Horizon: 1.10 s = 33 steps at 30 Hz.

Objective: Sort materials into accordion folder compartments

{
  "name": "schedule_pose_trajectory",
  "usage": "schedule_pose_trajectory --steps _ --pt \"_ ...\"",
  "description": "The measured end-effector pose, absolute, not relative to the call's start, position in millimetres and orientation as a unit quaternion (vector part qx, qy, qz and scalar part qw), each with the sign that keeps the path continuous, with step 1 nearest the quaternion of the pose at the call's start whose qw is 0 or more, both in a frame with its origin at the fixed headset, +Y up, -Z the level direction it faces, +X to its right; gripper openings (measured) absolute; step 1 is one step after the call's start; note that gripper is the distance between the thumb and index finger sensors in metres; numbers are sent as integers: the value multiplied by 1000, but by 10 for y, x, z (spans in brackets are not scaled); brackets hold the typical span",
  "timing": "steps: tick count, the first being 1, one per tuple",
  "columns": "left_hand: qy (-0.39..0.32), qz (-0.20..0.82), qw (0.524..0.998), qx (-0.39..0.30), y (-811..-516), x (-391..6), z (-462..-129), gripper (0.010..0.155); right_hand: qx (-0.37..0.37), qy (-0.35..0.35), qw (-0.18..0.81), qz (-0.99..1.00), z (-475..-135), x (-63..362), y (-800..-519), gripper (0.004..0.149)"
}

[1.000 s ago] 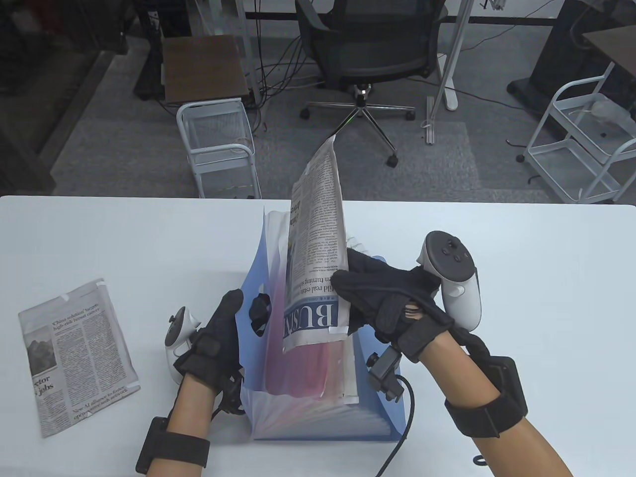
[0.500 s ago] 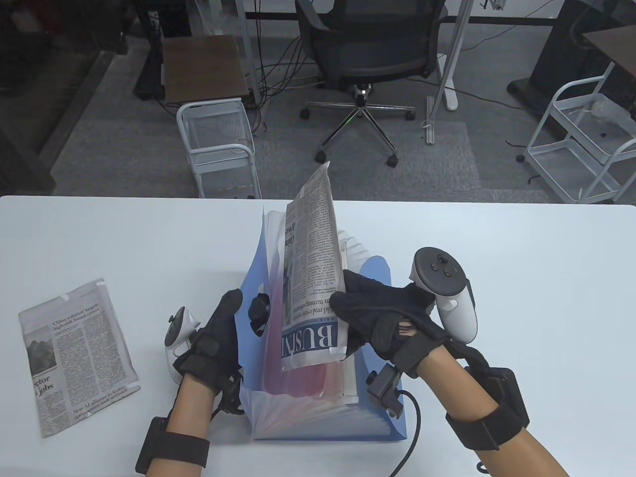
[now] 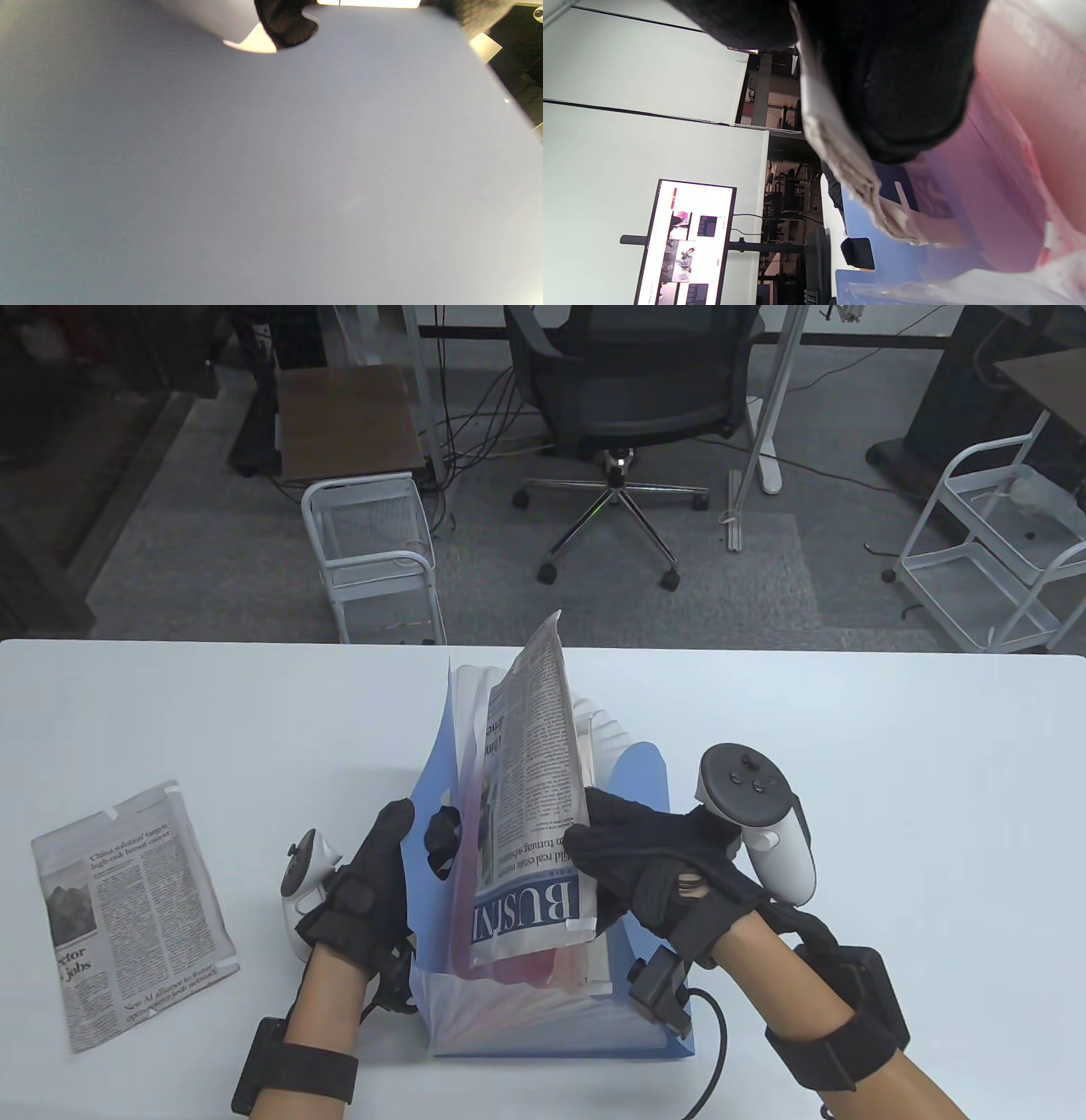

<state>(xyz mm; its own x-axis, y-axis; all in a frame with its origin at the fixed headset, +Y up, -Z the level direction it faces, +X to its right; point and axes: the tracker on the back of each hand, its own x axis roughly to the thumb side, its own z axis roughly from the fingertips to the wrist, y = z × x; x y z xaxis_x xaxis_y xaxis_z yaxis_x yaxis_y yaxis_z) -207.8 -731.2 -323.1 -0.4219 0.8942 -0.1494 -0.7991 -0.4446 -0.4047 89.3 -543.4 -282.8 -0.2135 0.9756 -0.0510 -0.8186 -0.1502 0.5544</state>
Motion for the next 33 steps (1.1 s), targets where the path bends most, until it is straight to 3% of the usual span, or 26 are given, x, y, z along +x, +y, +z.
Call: schedule_pose_trajectory --steps 33 --pt "-138 831 511 -174 -7314 -2077 -3232 68 132 209 562 789 -2905 408 -5479 62"
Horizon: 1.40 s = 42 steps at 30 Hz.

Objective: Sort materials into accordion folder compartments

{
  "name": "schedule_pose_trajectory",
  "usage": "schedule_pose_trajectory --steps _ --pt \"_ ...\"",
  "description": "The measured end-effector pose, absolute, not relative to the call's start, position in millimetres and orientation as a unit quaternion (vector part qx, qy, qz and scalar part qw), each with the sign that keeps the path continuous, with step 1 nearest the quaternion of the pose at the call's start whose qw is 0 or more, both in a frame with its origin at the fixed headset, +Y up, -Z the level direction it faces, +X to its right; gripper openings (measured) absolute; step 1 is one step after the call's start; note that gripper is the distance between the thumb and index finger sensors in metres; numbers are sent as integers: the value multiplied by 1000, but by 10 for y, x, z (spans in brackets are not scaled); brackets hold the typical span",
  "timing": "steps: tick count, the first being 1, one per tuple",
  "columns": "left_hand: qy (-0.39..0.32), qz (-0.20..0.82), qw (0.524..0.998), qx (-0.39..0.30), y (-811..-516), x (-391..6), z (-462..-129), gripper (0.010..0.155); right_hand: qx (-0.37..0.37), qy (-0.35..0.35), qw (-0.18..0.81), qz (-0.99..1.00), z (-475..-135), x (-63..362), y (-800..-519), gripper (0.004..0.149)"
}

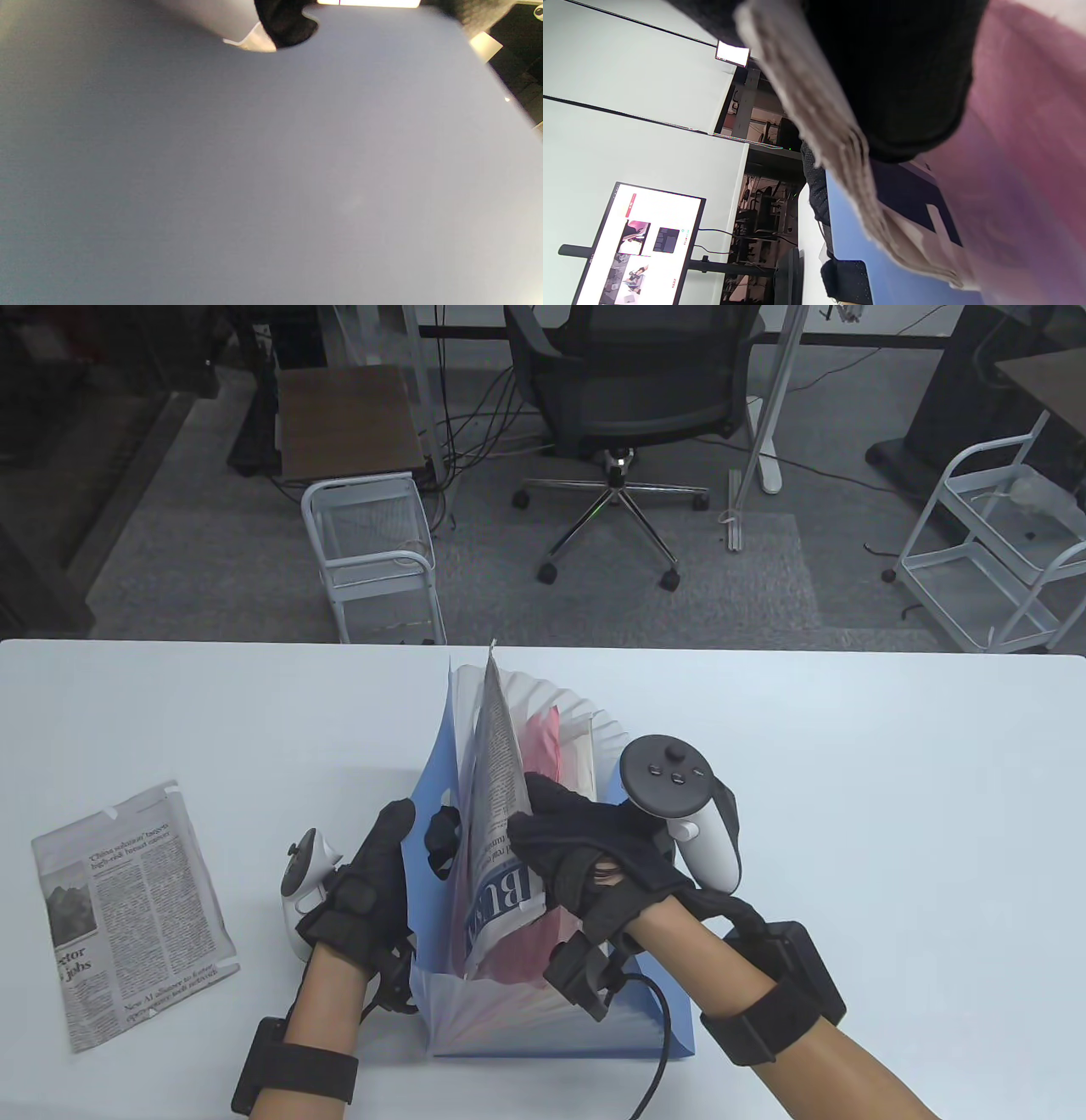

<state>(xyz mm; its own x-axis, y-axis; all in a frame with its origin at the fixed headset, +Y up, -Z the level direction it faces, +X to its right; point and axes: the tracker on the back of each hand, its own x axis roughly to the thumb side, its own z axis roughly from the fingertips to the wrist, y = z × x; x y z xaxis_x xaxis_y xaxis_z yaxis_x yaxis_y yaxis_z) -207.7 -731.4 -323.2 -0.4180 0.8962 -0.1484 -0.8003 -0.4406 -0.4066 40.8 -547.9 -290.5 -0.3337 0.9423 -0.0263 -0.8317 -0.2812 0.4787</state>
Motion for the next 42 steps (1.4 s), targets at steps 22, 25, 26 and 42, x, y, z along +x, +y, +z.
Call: schedule_pose_trajectory --steps 22,25,26,42 --pt "-139 830 512 -176 -7317 -2072 -3236 68 160 270 464 828 -2842 398 -5495 72" --pt "-138 829 512 -176 -7317 -2070 -3235 68 171 266 459 830 -2830 405 -5478 73" --pt "-139 829 512 -176 -7318 -2069 -3236 68 172 270 460 828 -2822 414 -5470 73" --pt "-141 803 549 -182 -7255 -1932 -3233 70 227 -21 407 884 -2634 1064 -5600 71"
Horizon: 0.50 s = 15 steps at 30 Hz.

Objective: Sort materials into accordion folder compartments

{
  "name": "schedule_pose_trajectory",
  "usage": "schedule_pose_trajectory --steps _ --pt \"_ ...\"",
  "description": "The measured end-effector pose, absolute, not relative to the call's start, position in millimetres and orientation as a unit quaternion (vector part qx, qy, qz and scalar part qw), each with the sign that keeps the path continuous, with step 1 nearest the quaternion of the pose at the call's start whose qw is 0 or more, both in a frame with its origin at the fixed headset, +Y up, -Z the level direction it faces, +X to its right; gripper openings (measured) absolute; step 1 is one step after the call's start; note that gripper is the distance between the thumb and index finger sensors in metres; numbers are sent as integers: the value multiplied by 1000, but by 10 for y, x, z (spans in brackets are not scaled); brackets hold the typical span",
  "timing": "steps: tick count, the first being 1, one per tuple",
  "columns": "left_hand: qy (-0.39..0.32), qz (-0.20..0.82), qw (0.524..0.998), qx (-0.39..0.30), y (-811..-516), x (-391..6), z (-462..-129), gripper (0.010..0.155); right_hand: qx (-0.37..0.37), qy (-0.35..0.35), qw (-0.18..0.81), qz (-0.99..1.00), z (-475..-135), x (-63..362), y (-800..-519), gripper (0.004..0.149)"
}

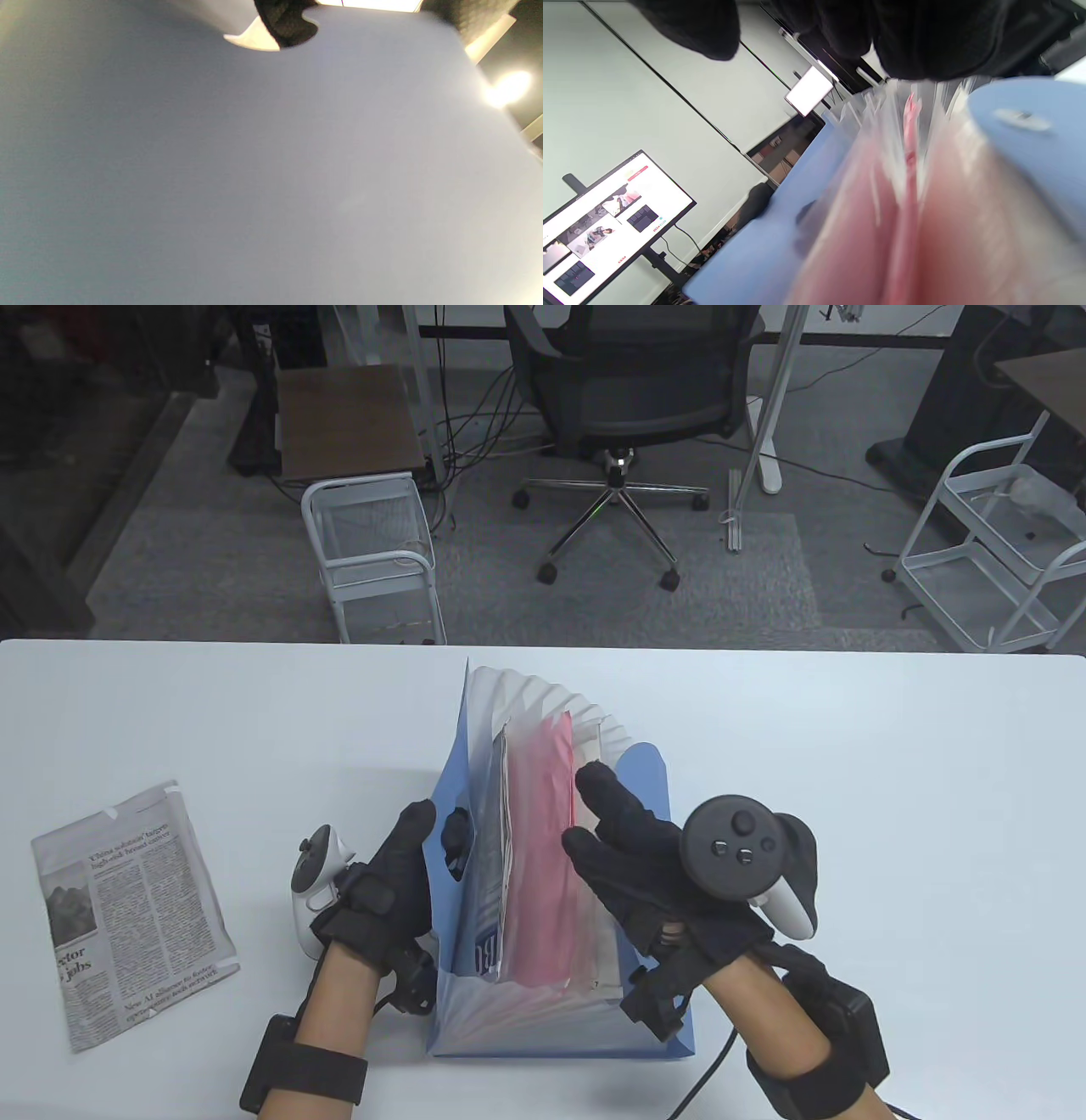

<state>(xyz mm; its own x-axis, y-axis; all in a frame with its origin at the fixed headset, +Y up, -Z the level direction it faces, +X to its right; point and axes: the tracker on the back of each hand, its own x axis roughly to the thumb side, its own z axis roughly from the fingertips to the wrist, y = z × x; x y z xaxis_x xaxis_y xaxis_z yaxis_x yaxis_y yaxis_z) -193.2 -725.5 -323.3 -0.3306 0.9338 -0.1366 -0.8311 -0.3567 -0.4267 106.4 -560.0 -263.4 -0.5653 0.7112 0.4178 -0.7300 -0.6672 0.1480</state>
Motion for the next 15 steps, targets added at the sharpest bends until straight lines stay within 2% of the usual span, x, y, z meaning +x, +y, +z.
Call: schedule_pose_trajectory --steps 4,10,15 --pt "-150 783 574 -188 -7208 -1830 -3233 72 205 -85 334 916 -2582 1297 -5895 75" --pt "-164 754 602 -204 -7168 -1651 -3225 75 192 -127 227 946 -2622 1507 -6250 80" --pt "-167 730 625 -222 -7169 -1484 -3231 70 193 -150 160 956 -2666 1572 -6462 81"
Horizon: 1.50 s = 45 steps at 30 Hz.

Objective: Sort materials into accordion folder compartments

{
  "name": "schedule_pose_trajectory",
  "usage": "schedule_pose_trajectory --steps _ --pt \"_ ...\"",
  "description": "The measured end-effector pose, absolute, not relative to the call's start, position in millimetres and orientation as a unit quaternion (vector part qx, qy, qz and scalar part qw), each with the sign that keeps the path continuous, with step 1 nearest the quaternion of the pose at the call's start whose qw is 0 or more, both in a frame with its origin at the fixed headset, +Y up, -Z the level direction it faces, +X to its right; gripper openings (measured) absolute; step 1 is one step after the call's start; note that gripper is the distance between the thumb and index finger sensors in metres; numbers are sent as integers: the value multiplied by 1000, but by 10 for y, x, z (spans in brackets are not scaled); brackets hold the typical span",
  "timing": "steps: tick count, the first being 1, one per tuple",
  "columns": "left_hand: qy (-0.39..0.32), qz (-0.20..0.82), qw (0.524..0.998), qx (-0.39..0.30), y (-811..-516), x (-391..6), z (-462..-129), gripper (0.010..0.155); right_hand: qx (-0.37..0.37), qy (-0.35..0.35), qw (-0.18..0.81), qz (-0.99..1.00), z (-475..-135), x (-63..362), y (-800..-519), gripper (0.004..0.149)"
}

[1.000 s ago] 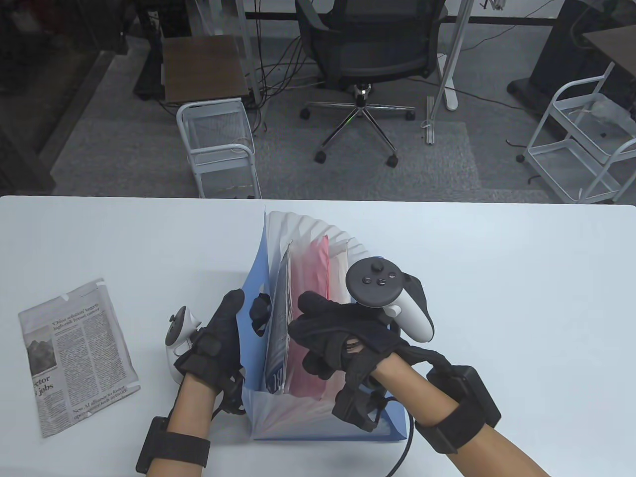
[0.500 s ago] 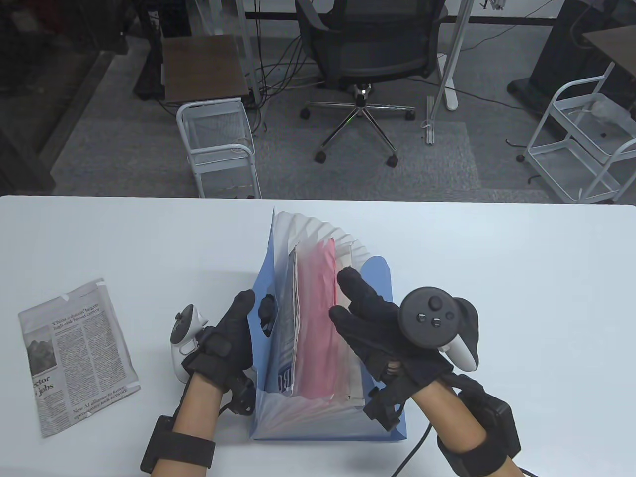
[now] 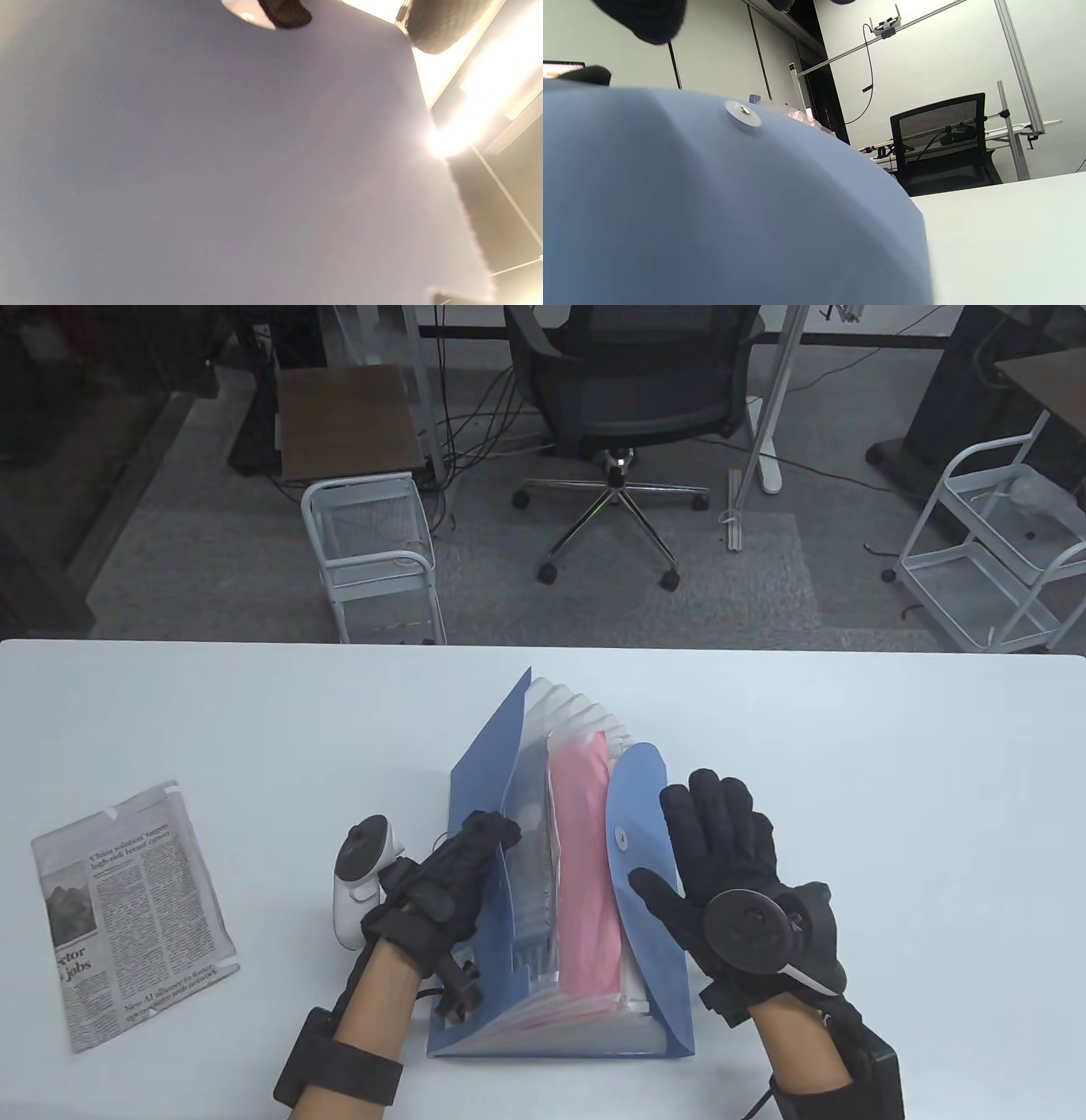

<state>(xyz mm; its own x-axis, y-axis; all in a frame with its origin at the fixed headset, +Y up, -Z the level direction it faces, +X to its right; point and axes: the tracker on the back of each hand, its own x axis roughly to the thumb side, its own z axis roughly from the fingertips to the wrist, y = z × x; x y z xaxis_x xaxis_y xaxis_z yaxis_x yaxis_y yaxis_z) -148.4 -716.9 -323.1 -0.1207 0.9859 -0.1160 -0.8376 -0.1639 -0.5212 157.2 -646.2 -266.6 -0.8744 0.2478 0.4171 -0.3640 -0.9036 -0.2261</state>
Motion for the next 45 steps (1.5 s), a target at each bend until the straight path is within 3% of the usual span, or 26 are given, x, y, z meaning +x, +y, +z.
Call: schedule_pose_trajectory --steps 9,17,32,38,41,45 --pt "-149 680 671 -255 -7206 -1206 -3273 54 182 -133 156 962 -2706 1652 -6628 80" --pt "-102 581 765 -259 -7207 -942 -3285 50 166 -119 162 965 -2735 1752 -6680 80" --pt "-105 521 813 -238 -7221 -834 -3205 70 135 -103 177 969 -2752 1883 -6727 80" --pt "-104 530 819 -191 -6980 -1304 -3177 70 133 -96 174 971 -2757 1876 -6742 79" --pt "-93 491 852 -158 -6852 -1702 -3172 70 128 -92 172 972 -2763 1887 -6750 79" --pt "-32 365 924 -109 -6805 -2411 -3124 72 119 -86 179 973 -2776 1922 -6753 78"
